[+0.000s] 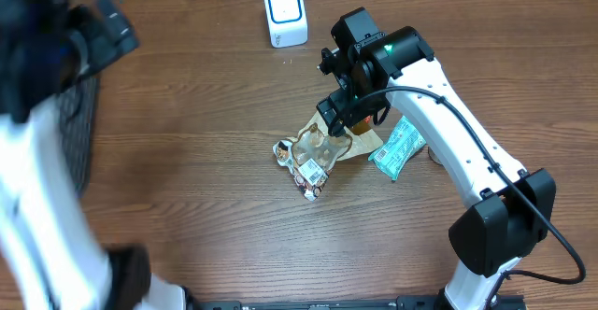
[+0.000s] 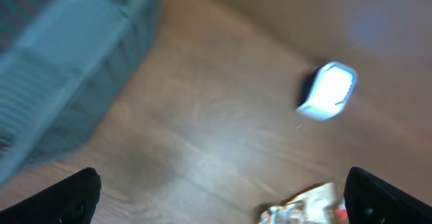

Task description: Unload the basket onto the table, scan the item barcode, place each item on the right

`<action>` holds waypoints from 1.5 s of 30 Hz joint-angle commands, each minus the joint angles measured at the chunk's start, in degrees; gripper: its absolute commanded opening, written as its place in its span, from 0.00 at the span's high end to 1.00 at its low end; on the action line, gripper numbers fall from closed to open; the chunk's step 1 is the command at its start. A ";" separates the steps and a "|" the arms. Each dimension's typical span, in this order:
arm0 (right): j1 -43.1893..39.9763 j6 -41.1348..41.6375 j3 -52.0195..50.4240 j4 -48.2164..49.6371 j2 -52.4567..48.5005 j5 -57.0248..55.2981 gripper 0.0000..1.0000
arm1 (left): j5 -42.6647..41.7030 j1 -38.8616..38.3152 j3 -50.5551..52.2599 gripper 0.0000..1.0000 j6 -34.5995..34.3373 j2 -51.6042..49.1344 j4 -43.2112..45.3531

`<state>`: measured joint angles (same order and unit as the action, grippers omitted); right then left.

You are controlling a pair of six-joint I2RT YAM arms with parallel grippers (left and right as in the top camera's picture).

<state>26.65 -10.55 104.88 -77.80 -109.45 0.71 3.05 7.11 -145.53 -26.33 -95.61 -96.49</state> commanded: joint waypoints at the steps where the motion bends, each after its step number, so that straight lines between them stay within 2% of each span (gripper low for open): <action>1: -0.26 0.28 0.02 0.13 0.02 0.48 0.00 | 0.07 -0.39 3.43 0.00 1.05 9.55 -0.28; 14: -0.26 0.28 0.02 0.13 0.02 0.48 0.00 | 0.09 -2.75 49.42 0.00 1.05 41.83 -0.31; 18: -0.26 0.28 0.02 0.13 0.02 0.48 0.00 | 1.05 -2.75 59.91 0.00 1.05 48.43 0.17; 22: -0.26 0.28 0.02 0.13 0.02 0.48 0.00 | 0.92 -2.75 67.06 0.00 -0.68 53.96 6.93; 25: -0.26 0.28 0.02 0.13 0.02 0.48 0.00 | 0.44 -2.78 72.32 0.00 -3.93 58.49 18.51; 29: -0.26 0.28 0.02 0.13 0.02 0.48 0.00 | -4.57 -3.37 82.23 0.00 -2.91 65.18 42.29; 36: -0.26 0.28 0.02 0.13 0.02 0.48 0.00 | -16.63 -4.52 103.97 0.00 11.78 77.07 83.76; 40: -0.26 0.28 0.02 0.13 0.02 0.48 0.00 | -17.97 -4.52 115.16 0.00 16.28 82.01 98.27; 45: -0.26 0.28 0.02 0.13 0.02 0.48 0.00 | -17.68 -4.48 126.92 0.00 19.06 87.80 105.85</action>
<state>26.65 -10.50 104.88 -77.82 -109.45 1.06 -13.19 2.96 -23.31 -11.90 -10.70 7.55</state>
